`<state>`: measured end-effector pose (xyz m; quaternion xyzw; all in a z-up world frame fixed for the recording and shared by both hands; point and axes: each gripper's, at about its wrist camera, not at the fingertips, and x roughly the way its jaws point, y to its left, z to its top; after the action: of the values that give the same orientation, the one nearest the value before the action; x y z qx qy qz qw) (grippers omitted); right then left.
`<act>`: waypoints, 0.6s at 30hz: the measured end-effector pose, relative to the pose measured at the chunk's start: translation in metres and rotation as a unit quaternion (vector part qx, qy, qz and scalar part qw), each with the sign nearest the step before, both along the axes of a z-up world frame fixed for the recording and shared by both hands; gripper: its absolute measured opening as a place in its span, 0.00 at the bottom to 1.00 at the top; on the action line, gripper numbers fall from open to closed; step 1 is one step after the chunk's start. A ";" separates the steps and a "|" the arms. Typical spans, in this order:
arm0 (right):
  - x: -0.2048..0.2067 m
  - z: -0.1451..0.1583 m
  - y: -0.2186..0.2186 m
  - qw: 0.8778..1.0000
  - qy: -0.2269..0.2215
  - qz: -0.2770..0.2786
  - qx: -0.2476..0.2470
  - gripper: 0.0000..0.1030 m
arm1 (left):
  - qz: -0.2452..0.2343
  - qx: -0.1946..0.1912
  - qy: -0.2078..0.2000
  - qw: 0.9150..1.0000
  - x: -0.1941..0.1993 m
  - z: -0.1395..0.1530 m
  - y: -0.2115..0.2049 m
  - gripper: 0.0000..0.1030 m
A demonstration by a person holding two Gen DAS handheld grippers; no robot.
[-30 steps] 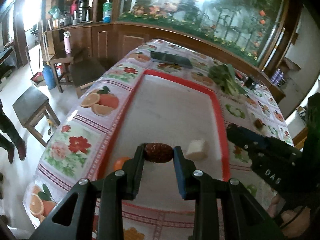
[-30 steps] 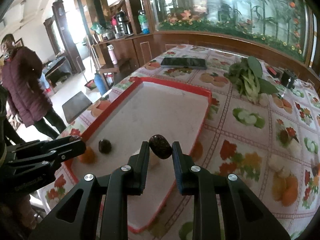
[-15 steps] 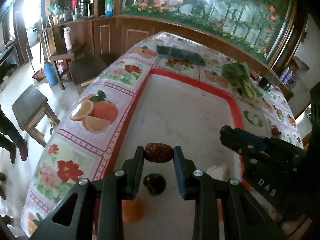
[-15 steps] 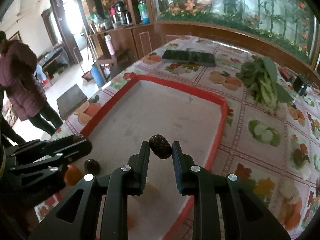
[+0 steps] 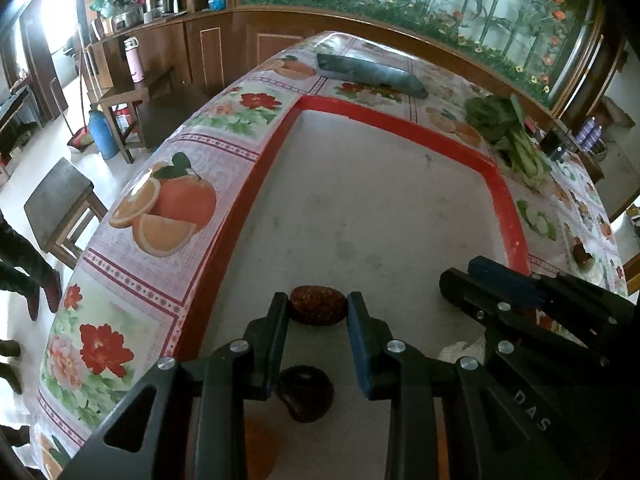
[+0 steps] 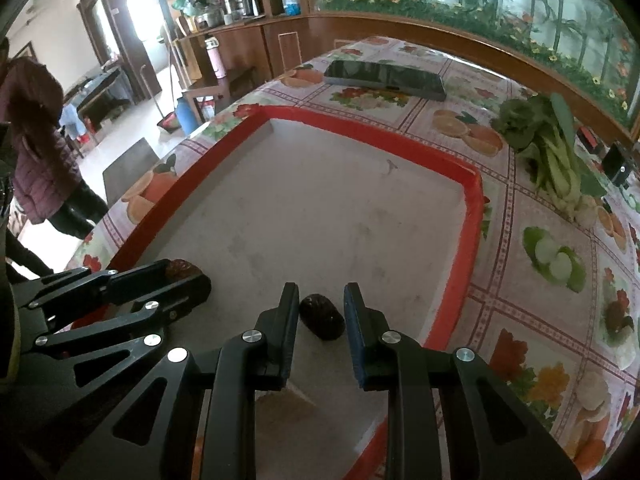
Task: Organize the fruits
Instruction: 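Lower the date and plum into the tray and open both grippers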
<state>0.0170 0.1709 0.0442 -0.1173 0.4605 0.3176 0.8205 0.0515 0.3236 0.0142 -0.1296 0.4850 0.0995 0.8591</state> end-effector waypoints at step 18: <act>-0.007 0.012 -0.024 1.000 -0.010 -0.029 -0.001 0.34 | 0.016 0.044 0.000 0.999 -0.017 0.021 -0.012 0.69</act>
<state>0.0105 0.1472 0.0563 -0.1075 0.4560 0.2927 0.8336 0.0342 0.3119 0.0348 -0.0995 0.4778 0.1339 0.8625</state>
